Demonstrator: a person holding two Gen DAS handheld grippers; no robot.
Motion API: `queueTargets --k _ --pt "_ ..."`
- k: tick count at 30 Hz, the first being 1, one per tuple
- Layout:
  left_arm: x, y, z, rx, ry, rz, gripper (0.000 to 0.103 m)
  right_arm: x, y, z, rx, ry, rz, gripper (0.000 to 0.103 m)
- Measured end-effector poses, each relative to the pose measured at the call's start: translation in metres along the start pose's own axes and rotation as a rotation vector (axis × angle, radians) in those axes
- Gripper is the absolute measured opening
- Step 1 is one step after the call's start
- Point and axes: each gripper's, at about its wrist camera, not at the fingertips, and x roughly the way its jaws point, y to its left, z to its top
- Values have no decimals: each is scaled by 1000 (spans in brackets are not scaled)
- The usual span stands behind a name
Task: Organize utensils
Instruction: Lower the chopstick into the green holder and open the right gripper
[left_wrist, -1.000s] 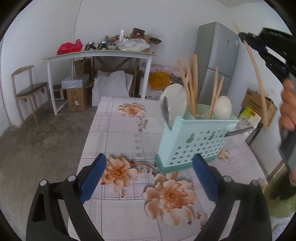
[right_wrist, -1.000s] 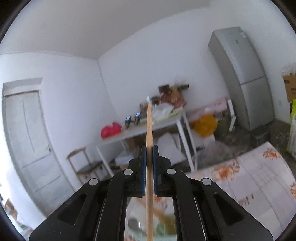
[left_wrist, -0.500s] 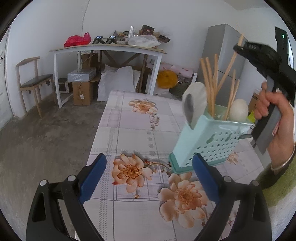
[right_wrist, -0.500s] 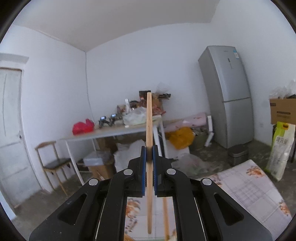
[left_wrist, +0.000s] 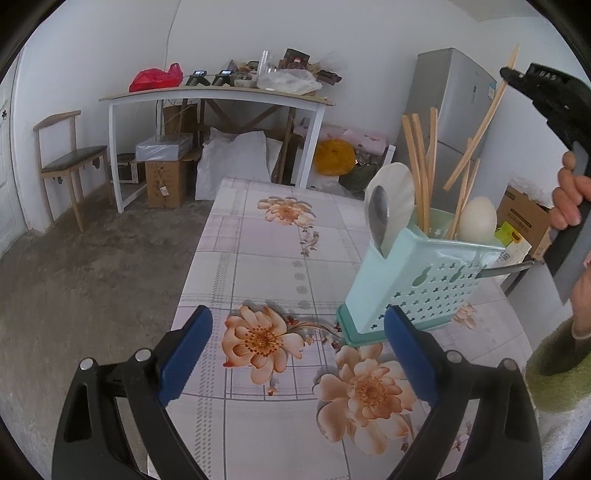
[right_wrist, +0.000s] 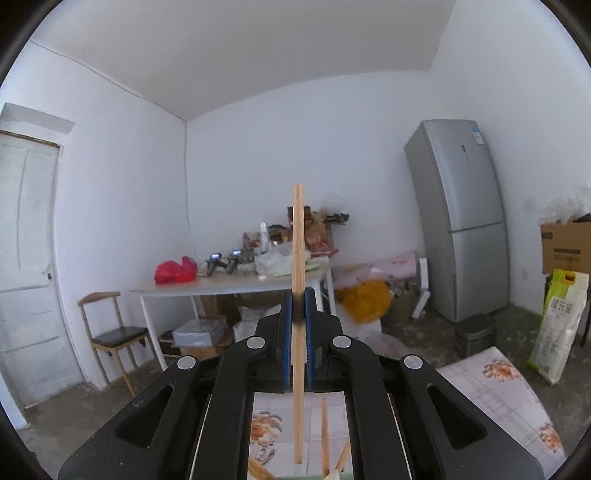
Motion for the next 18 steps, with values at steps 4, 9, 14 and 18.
queueTargets --k 4,9,14,18 --pt "-2 -2 0 1 0 0 92 -3 4 -11 -35 31 7 5" --pt "-7 -7 -2 13 -3 6 92 3 14 -41 -133 110 -2 5" --pt "-12 -12 -2 9 -1 16 92 8 24 -66 -240 259 38 18" --pt "-18 -15 -2 1 2 26 92 -16 18 -60 -222 246 50 46"
